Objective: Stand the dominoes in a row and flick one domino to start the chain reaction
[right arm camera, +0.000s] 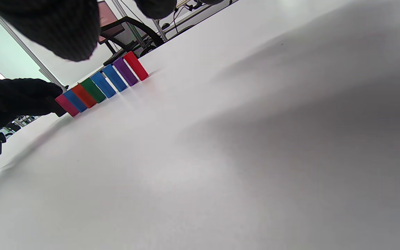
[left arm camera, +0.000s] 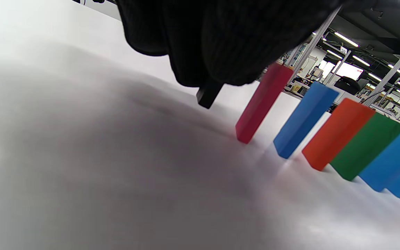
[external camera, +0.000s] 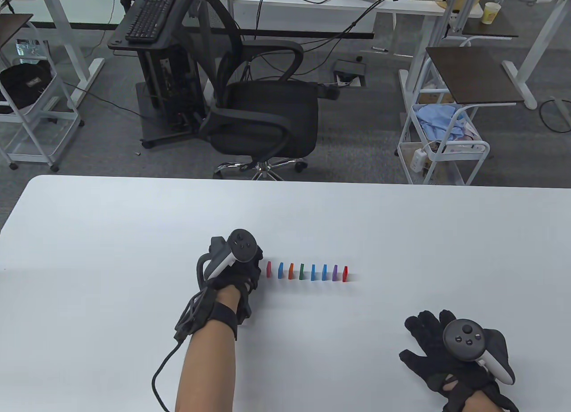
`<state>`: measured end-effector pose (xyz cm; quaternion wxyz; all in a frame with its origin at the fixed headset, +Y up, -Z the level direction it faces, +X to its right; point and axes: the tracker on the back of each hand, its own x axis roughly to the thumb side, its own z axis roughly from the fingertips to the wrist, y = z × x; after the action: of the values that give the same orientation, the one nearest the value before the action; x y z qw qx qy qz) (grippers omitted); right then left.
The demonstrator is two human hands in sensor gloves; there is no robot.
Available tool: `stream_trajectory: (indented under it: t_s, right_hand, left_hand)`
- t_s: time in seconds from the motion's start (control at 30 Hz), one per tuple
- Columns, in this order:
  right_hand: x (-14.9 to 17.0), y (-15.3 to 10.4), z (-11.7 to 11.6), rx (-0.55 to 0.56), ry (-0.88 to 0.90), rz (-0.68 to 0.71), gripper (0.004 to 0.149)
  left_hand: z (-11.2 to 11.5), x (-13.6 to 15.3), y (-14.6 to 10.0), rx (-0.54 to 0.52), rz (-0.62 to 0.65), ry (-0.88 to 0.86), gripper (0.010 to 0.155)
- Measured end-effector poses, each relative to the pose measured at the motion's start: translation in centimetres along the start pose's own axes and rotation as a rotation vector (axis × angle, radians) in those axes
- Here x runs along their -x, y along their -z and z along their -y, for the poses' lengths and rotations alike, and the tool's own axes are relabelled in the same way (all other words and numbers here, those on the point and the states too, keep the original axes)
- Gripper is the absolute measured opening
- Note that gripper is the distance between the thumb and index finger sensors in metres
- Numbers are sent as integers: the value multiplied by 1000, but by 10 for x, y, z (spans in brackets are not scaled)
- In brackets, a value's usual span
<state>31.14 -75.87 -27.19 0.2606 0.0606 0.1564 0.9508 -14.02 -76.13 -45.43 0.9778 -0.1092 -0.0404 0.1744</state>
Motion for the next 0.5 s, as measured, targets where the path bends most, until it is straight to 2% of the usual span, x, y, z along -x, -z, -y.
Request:
stream_trajectory:
  t_s: [0.5]
  right_hand:
    - [1, 0, 0, -6, 2, -7, 72]
  left_hand:
    - [9, 4, 2, 14, -11, -26, 56]
